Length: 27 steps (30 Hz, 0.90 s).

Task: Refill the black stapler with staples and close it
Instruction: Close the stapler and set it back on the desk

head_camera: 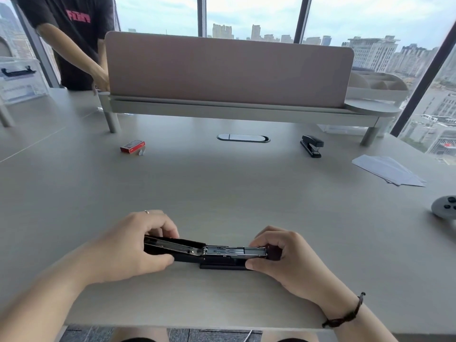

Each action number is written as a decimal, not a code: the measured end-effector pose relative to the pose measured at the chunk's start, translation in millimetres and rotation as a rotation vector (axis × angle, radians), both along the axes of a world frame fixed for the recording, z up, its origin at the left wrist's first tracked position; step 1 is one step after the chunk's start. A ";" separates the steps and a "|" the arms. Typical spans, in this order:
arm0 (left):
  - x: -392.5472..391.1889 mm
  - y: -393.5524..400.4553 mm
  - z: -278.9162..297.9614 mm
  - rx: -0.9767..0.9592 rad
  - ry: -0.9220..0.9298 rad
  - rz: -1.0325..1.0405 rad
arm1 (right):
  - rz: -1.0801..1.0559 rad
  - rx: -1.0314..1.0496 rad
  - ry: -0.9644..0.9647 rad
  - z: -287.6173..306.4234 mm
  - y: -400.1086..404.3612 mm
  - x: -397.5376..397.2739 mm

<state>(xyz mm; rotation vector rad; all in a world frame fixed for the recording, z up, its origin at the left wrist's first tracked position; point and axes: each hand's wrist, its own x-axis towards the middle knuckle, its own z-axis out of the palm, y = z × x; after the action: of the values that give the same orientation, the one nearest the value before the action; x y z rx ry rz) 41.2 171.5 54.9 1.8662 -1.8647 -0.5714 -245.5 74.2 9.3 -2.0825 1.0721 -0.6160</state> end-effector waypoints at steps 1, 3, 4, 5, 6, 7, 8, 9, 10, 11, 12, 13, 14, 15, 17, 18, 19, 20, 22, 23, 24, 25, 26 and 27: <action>0.1 0.2 -0.8 -0.045 0.023 0.005 | -0.002 0.001 0.003 0.2 -0.3 0.0; 0.4 0.7 -1.4 -0.141 0.140 0.035 | -0.003 0.006 0.009 0.7 -0.4 0.3; -0.4 0.5 -1.1 -0.182 0.237 0.042 | -0.004 0.008 0.009 0.8 -0.3 0.4; -2.3 -0.3 -1.2 -0.220 0.340 0.039 | -0.007 0.010 0.010 0.8 -0.1 0.4; -5.7 -2.1 -2.0 -0.251 0.430 0.027 | -0.009 0.010 0.010 0.8 -0.1 0.4; -11.0 -4.7 -3.3 -0.277 0.499 0.010 | -0.011 0.010 0.011 0.7 -0.1 0.1; -17.5 -7.5 -4.8 -0.296 0.544 -0.008 | -0.013 0.011 0.009 0.6 -0.2 0.1; -25.4 -10.4 -5.9 -0.310 0.576 -0.029 | -0.014 0.014 0.006 0.7 -0.2 0.0; -33.1 -13.3 -7.0 -0.317 0.595 -0.048 | -0.016 0.017 0.003 0.9 0.0 -0.2; -40.7 -16.0 -8.2 -0.316 0.602 -0.064 | -0.019 0.018 -0.001 1.0 0.3 -0.3; -47.5 -18.1 -9.6 -0.314 0.595 -0.074 | -0.022 0.019 -0.003 0.8 0.2 -0.1; -53.6 -19.9 -11.0 -0.312 0.580 -0.075 | -0.021 0.018 -0.006 0.7 0.3 -0.2; -59.1 -21.2 -12.9 -0.307 0.558 -0.071 | -0.020 0.017 -0.008 0.2 0.3 -0.2; -64.0 -22.7 -15.7 -0.297 0.529 -0.065 | -0.017 0.018 -0.008 -0.1 0.5 -0.1; -72.9 -25.0 -22.9 -0.253 0.464 -0.059 | -0.001 0.026 -0.008 -0.1 1.2 -0.3; -76.7 -25.9 -26.6 -0.234 0.434 -0.057 | 0.013 0.031 -0.012 0.7 1.8 -0.2; -79.5 -26.9 -30.0 -0.224 0.406 -0.056 | 0.023 0.033 -0.017 1.5 2.4 -0.4; -81.4 -27.4 -32.3 -0.219 0.383 -0.054 | 0.029 0.033 -0.022 2.1 2.8 -0.5; -83.1 -27.1 -33.5 -0.212 0.361 -0.046 | 0.024 0.033 -0.023 2.6 3.1 -0.3; -83.0 -26.9 -33.9 -0.210 0.358 -0.048 | 0.017 0.031 -0.020 2.5 2.9 -0.5; -82.4 -26.6 -34.7 -0.208 0.356 -0.051 | 0.006 0.026 -0.014 2.0 2.6 -0.6; -82.1 -26.5 -35.4 -0.205 0.357 -0.052 | -0.005 0.019 -0.009 2.2 2.9 -1.0; -81.8 -26.3 -36.3 -0.201 0.359 -0.049 | -0.015 0.016 -0.007 2.9 3.3 -1.3; -81.4 -26.4 -37.6 -0.197 0.361 -0.044 | -0.018 0.020 -0.015 3.7 3.9 -1.9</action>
<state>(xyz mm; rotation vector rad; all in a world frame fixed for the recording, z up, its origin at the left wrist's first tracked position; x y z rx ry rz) -40.1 145.2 17.3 1.4871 -1.6598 -0.6638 -247.4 78.2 13.0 -2.0501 1.0854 -0.6270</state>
